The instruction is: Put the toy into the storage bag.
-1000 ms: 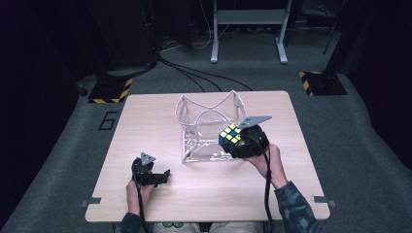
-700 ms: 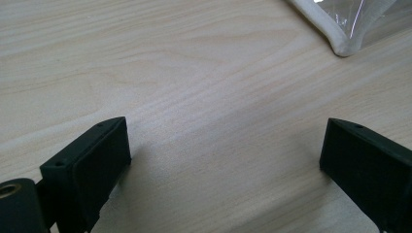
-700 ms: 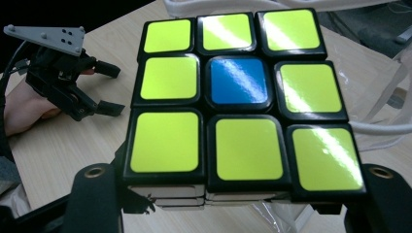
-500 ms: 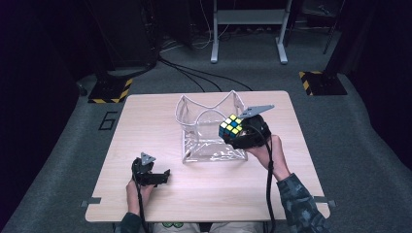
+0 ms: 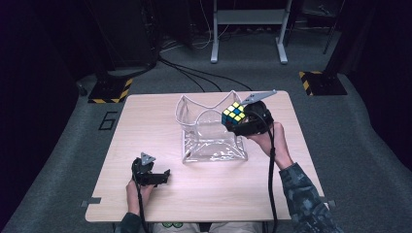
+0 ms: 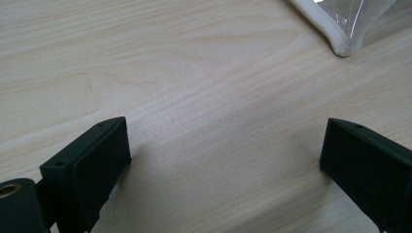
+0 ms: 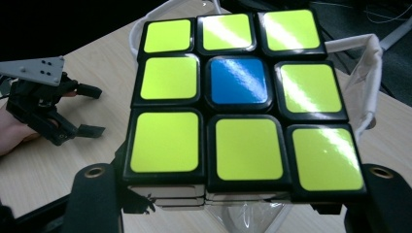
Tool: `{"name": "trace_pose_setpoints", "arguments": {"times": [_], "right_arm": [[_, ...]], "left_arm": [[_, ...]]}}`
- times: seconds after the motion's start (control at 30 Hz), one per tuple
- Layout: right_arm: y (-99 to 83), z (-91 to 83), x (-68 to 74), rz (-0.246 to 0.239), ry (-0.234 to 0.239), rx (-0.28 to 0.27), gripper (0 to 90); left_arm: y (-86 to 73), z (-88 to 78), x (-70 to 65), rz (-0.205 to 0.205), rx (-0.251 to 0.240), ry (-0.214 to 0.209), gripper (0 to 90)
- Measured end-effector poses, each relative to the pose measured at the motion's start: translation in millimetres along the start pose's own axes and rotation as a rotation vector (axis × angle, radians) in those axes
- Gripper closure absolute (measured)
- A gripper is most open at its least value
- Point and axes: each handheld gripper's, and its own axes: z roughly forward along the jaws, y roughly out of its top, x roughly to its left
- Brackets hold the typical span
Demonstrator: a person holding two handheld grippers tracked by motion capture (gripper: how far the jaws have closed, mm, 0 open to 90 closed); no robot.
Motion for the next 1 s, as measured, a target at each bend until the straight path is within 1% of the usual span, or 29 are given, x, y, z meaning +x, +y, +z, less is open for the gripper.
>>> {"name": "trace_pose_setpoints", "arguments": {"times": [0.03,0.07,0.2,0.27,0.4,0.47,0.53,0.67,0.73,0.77,0.8,0.83,1.0], "right_arm": [[1.4,1.3,-2.7,-0.003,-0.005,0.0,33.6],[3.3,2.6,-5.1,0.007,-0.011,0.008,33.6],[9.1,8.5,-15.2,0.012,-0.027,0.017,33.6],[11.8,11.6,-18.5,0.02,-0.036,0.023,33.6],[15.8,17.2,-25.2,0.021,-0.048,0.03,33.6],[17.4,20.2,-28.0,0.026,-0.049,0.035,33.6],[18.4,23.2,-30.9,0.02,-0.056,0.041,33.6],[19.7,30.0,-36.9,0.039,-0.057,0.052,33.6],[20.5,32.4,-39.9,0.041,-0.056,0.055,33.6],[21.3,33.2,-40.4,0.051,-0.057,0.06,33.6],[22.1,34.2,-42.2,0.04,-0.056,0.058,33.6],[23.0,34.9,-42.0,0.051,-0.057,0.065,33.6],[26.6,41.2,-44.6,0.037,-0.056,0.08,33.6]], "left_arm": [[0.0,0.0,0.0,0.0,0.0,0.0,3.9],[0.0,0.0,0.0,0.0,0.0,0.0,3.9],[0.0,0.0,0.0,0.0,0.0,0.0,3.9],[0.0,0.0,-0.1,-0.001,0.0,0.0,3.9],[0.0,0.0,-0.1,-0.001,0.0,0.0,3.9],[0.0,0.0,0.0,0.0,0.0,0.0,3.9],[0.0,0.0,0.0,0.0,-0.001,0.0,3.9],[0.0,0.0,0.0,0.0,0.0,0.0,3.9],[0.0,-0.1,-0.1,-0.002,0.001,0.0,3.9],[0.0,0.0,0.0,-0.001,0.0,0.0,3.9],[0.0,-0.1,-0.1,-0.002,0.001,0.0,3.9],[0.0,-0.1,-0.1,-0.002,0.002,0.0,3.9],[0.0,0.0,-0.2,-0.002,0.0,0.002,4.1]]}}
